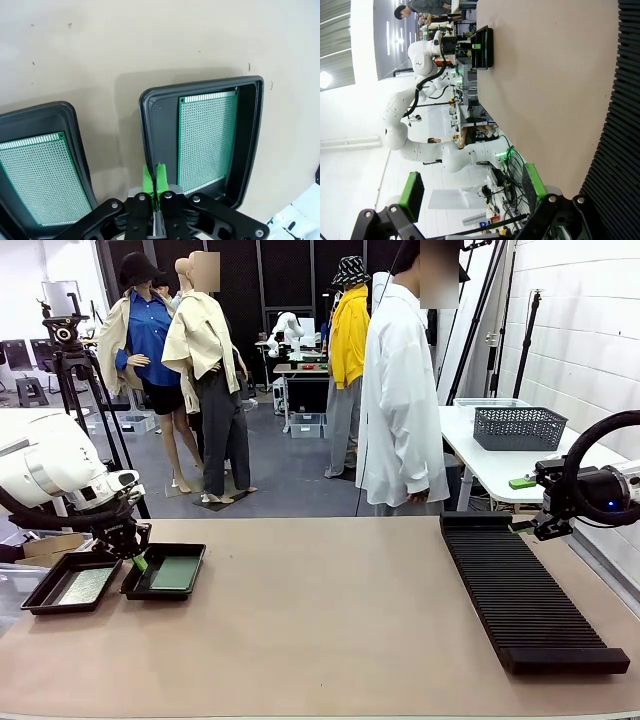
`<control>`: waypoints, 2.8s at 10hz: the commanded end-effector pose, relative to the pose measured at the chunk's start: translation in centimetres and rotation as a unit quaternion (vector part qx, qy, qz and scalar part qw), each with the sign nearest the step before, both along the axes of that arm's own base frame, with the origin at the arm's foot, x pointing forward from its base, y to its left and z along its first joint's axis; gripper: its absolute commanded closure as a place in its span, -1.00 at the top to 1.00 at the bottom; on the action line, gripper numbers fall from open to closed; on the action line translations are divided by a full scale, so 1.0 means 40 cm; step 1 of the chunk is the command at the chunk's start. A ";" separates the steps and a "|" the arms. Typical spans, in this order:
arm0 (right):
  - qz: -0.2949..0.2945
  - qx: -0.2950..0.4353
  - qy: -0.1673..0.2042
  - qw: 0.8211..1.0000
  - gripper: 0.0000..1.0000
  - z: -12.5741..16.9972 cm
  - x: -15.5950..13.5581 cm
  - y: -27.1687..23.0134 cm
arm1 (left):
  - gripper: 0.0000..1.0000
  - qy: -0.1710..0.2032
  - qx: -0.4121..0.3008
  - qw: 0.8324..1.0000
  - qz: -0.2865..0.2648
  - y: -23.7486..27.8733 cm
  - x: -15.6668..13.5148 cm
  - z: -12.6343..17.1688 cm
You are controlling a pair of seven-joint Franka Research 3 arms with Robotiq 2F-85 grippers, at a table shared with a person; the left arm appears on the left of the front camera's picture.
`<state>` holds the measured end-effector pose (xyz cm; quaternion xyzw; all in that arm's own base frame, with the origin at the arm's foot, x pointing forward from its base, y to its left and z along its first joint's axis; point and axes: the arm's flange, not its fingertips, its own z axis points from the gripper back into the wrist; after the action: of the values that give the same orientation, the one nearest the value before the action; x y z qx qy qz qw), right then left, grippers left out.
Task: Inspect and transfer BCBs to ESD trays.
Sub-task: Pick up the ESD tray and place it on the left side of the table.
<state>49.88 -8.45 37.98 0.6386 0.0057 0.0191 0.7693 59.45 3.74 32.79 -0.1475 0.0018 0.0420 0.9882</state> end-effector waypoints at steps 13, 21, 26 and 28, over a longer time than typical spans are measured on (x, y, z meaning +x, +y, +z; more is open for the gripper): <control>-0.002 -0.003 -0.001 1.000 1.00 0.001 -0.002 0.004 | 1.00 0.020 -0.002 0.999 0.033 -0.072 -0.041 0.129; -0.002 -0.003 -0.001 1.000 1.00 0.001 -0.002 0.004 | 1.00 -0.005 -0.007 1.000 0.008 -0.075 -0.032 0.141; -0.002 -0.003 -0.001 1.000 1.00 0.001 -0.002 0.004 | 1.00 -0.005 -0.007 1.000 0.008 -0.075 -0.032 0.141; -0.002 -0.003 -0.001 1.000 1.00 0.001 -0.002 0.004 | 1.00 0.000 -0.007 1.000 0.013 -0.075 -0.032 0.135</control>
<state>49.88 -8.45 37.98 0.6386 0.0057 0.0191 0.7693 58.15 0.74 38.16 -0.1546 0.0000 0.0550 0.9864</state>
